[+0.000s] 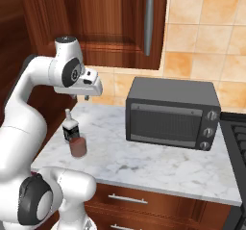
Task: Place the microwavable item in the microwave. Then, close the microwave door and press the start button.
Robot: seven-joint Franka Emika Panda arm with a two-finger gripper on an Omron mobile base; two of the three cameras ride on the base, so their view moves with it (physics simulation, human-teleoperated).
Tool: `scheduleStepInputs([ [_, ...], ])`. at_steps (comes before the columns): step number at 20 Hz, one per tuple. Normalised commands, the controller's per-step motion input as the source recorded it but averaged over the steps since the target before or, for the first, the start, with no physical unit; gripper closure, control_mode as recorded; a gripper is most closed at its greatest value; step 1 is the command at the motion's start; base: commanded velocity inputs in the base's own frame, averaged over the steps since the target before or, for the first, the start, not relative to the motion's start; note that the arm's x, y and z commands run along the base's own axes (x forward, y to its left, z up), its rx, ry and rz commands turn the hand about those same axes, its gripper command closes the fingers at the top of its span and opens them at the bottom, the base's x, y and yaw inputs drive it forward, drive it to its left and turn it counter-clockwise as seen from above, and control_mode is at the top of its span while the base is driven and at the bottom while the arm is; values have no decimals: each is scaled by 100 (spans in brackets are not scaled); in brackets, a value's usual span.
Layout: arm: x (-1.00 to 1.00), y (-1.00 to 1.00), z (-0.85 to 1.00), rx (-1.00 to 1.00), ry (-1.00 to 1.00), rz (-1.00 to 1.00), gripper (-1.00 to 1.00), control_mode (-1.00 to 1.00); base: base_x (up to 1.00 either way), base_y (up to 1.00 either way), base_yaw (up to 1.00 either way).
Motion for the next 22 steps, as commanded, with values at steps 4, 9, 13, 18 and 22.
scheduleStepInputs([
  [4,-3,0,-8,0,0,0,-100,-100,0,0,0],
  [9,-19,4,-60,0,1,-5,-100,-100,0,0,0],
  [13,-22,4,-100,11,5,-1,-100,-100,0,0,0],
  [18,-5,0,-99,23,1,-6,-100,-100,0,0,0],
  [22,0,0,-58,4,0,-8,-100,-100,0,0,0],
])
